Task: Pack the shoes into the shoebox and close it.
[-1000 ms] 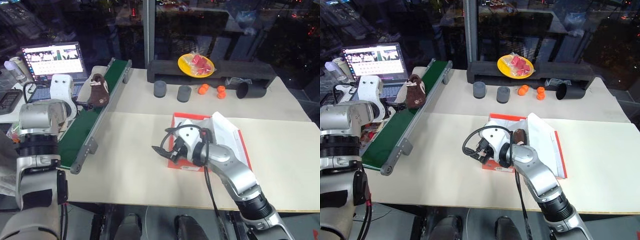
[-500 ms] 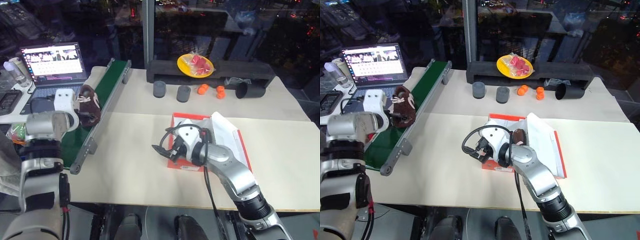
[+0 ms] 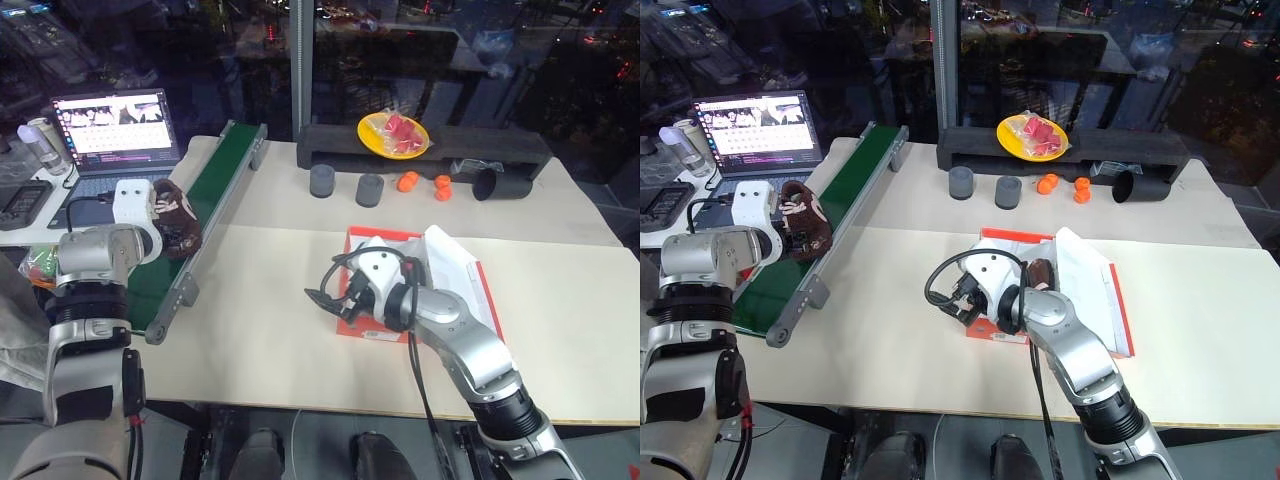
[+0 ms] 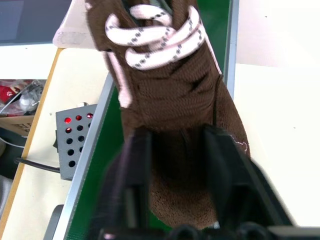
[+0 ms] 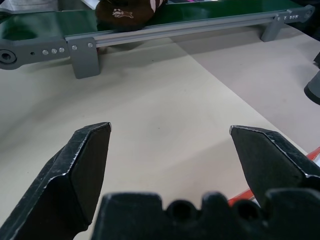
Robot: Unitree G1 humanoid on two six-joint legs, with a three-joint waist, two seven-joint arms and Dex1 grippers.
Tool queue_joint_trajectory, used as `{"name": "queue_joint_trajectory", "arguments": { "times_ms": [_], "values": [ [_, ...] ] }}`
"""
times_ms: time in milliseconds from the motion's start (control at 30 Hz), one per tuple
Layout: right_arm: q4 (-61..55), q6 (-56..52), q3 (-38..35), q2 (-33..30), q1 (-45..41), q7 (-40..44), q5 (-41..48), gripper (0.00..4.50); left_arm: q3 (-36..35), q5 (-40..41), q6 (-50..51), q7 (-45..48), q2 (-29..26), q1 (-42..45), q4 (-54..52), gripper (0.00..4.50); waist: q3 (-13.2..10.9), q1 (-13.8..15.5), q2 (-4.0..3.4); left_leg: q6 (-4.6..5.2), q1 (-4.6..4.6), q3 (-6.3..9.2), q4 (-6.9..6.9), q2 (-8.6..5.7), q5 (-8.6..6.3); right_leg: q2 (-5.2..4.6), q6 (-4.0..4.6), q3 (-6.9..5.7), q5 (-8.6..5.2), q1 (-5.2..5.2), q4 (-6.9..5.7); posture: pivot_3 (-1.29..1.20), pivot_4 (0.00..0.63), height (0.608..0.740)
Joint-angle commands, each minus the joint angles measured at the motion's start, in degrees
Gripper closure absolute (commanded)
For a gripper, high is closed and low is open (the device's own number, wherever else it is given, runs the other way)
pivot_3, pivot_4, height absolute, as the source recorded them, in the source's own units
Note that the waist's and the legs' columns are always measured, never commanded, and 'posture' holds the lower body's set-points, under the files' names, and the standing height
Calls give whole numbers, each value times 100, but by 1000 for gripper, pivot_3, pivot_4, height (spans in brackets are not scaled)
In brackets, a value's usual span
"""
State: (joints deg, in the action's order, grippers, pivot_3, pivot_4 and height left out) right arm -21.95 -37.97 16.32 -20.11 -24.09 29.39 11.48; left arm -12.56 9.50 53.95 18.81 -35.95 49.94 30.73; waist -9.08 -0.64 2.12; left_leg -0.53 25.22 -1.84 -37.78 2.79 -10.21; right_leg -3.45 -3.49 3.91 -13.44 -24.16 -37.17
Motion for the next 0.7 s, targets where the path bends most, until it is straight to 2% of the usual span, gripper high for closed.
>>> {"name": "queue_joint_trajectory", "arguments": {
  "times_ms": [33,133,200,300,400,533,700],
  "values": [
    [-257,-24,-167,12,-47,-49,23,0,44,-13,34,-28,56,29,91,3351,0,1,0,0,0,0,0,0,0,0,0,0,0,0,0,0,150,719],
    [-257,-38,-174,15,-47,-64,19,0,-2,-14,-72,-113,108,39,106,3351,0,3,0,0,0,0,0,0,0,0,0,0,0,0,0,0,150,719],
    [-259,-46,-177,19,-47,-75,18,0,-204,69,-490,-246,234,77,42,3351,0,13,0,0,0,0,0,0,0,0,0,0,0,1,0,0,150,719],
    [-202,-127,-291,113,-88,-171,74,0,-865,548,-1699,-378,711,243,-559,3351,-2,69,4,-1,3,1,-1,0,2,0,0,-1,1,-1,1,0,150,719],
    [-77,-409,-571,320,-219,-348,239,0,-1013,790,-2079,-332,1018,243,-1009,3351,-11,95,24,-3,33,3,-6,1,2,-1,2,-2,3,-18,7,0,150,719],
    [440,-1450,-1519,860,-674,-840,805,0,-869,1219,-1950,-244,1484,107,-1691,3351,-10,46,25,-4,40,1,-4,0,-4,-3,1,0,4,-21,17,0,150,719],
    [1120,-2446,-3660,1918,-1906,-1966,2101,0,-318,1606,-1470,51,2002,-281,-2602,3351,-10,0,25,-4,39,3,-3,1,-4,-3,1,0,4,-21,11,0,150,719]
  ]
}}
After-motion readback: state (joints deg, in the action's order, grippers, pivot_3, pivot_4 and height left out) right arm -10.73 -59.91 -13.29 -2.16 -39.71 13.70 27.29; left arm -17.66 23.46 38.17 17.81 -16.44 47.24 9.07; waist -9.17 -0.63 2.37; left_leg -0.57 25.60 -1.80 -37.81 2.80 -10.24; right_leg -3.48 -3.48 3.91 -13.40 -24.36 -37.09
